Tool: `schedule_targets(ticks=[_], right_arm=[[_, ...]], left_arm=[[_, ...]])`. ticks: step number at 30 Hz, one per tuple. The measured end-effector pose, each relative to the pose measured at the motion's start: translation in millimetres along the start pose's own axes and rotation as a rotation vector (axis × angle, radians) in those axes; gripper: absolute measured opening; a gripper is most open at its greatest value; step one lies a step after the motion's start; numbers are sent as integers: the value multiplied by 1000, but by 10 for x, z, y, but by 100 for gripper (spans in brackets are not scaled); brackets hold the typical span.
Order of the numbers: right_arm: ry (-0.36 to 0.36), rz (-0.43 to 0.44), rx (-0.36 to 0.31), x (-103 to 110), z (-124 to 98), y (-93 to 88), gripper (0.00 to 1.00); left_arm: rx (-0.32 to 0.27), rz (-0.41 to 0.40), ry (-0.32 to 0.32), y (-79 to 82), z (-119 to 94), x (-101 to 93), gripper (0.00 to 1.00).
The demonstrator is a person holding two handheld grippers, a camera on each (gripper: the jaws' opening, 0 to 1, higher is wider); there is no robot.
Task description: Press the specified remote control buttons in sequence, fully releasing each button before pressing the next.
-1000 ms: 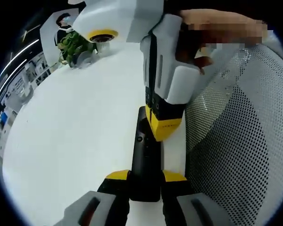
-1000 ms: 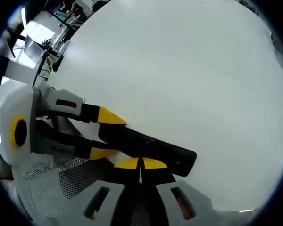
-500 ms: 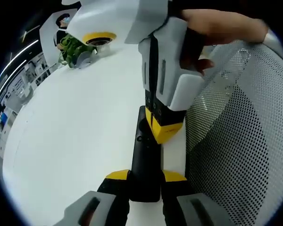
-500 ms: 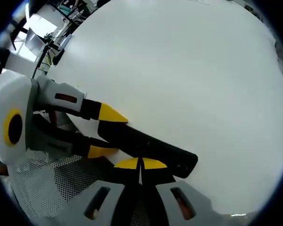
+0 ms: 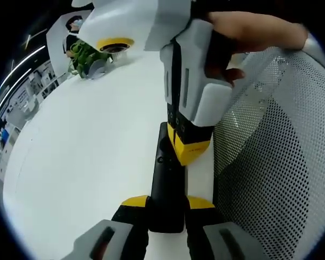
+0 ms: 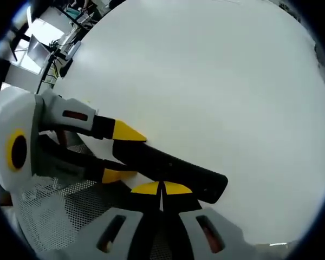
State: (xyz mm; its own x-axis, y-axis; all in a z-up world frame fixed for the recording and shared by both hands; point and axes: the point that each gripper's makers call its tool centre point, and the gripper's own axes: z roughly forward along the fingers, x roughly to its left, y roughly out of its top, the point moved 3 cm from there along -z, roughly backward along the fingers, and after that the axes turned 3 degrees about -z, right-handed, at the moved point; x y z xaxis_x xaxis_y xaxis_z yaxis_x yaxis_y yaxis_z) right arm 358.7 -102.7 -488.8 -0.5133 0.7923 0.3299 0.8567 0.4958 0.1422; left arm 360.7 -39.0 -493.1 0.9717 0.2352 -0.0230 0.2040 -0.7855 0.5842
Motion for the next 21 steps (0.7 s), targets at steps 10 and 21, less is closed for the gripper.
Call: schedule_targets(ticks=[10,21], right_arm=[[53,45,-47,48,-50,61,0],[28,16,-93,53,-51,148,0]], left_arm=[[-12,2,-5,11,12,-17,25],[-21,3,-8,23,16,-28,25]])
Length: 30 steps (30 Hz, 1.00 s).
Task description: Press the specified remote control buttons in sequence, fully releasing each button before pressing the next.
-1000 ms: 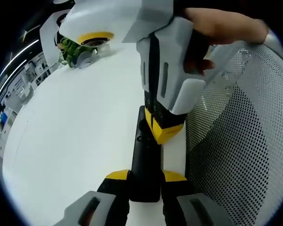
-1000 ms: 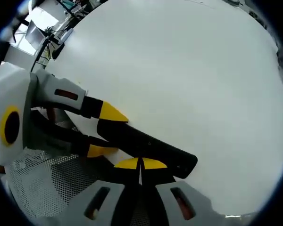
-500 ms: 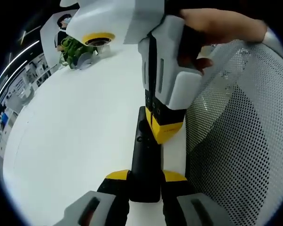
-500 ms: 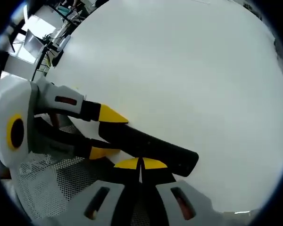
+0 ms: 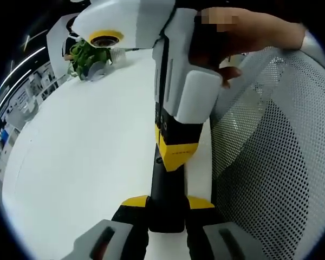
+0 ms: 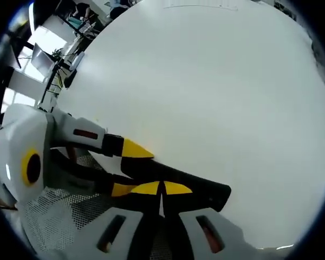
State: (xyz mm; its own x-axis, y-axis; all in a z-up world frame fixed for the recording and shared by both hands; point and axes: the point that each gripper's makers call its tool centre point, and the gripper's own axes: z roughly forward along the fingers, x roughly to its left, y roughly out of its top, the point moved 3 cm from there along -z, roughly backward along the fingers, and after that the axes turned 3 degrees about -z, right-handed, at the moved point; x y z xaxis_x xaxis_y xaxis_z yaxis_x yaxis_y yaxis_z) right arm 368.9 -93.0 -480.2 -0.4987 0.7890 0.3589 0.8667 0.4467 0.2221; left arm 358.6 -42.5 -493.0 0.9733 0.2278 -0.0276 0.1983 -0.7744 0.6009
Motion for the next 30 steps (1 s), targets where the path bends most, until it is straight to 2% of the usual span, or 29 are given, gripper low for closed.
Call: schedule_targets(ticks=[13,30], right_arm=[[-21,-34,23,29,36,-24,0],[14,20,25,-39,69,17,0]], left_arm=[[-6,-9,1,-3,4,0,25],[-2,-4,2,0,4,-1,26]])
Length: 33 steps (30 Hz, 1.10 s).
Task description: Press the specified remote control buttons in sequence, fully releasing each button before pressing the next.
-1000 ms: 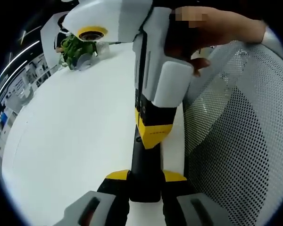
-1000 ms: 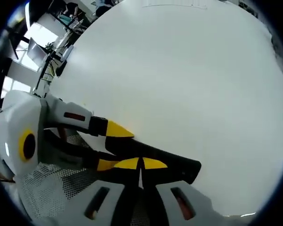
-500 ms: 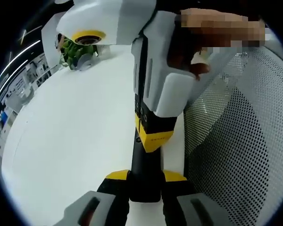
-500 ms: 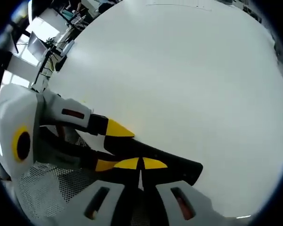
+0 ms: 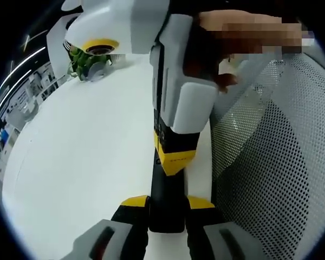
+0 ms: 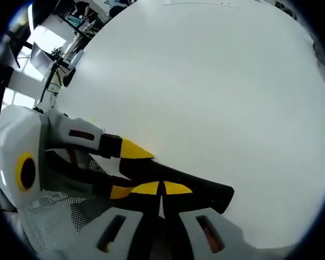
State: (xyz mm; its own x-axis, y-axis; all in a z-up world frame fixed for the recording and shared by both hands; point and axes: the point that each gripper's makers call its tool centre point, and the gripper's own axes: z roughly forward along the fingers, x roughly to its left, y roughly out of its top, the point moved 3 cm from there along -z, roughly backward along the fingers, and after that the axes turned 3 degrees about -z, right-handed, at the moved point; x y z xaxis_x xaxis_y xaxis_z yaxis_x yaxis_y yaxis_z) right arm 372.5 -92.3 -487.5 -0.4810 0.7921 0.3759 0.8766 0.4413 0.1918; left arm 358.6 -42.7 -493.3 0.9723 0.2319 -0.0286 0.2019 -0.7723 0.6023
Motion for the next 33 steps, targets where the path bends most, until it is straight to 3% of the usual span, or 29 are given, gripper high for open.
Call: schedule_targets(ticks=[17,23,30,33], right_arm=[[39,60,-19,-15,1,-10,0],[22,38,-1,-2,4,-6,0],[57,102,-2,-14,-4,-27,0],[38,83,5,-11,-13,-33,0]], left_arm=[[-8,-1,-3,-7,1,6,26],[-12,-17,4,-6,-3,24,28],[-22,-18,3,-11,-3,24,28],[-21,-14,3,-9,-4,22,28]])
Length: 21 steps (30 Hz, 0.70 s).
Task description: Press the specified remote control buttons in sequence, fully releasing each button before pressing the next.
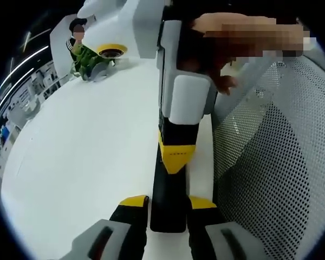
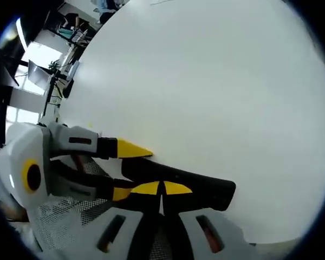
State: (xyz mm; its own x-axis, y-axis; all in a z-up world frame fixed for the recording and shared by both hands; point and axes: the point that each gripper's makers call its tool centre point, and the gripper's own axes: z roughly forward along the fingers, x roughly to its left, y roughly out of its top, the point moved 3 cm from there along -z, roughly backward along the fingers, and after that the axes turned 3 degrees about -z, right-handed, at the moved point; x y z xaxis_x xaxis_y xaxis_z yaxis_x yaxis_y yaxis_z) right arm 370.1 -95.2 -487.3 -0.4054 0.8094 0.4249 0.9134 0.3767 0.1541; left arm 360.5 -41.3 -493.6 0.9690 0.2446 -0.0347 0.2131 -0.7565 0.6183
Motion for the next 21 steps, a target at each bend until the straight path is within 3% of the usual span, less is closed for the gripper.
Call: schedule_targets(ticks=[6,9,21], right_arm=[[-10,-7,-10,-6,-18,6,0],[19,-2,-29,28,-20,42,0],[24,-41,-6,82,44,33,0]], left_arm=[[2,0,0,0,1,1,28],[2,1,0,1,0,-1,28],[4,7,-3,0,3,-2,28]])
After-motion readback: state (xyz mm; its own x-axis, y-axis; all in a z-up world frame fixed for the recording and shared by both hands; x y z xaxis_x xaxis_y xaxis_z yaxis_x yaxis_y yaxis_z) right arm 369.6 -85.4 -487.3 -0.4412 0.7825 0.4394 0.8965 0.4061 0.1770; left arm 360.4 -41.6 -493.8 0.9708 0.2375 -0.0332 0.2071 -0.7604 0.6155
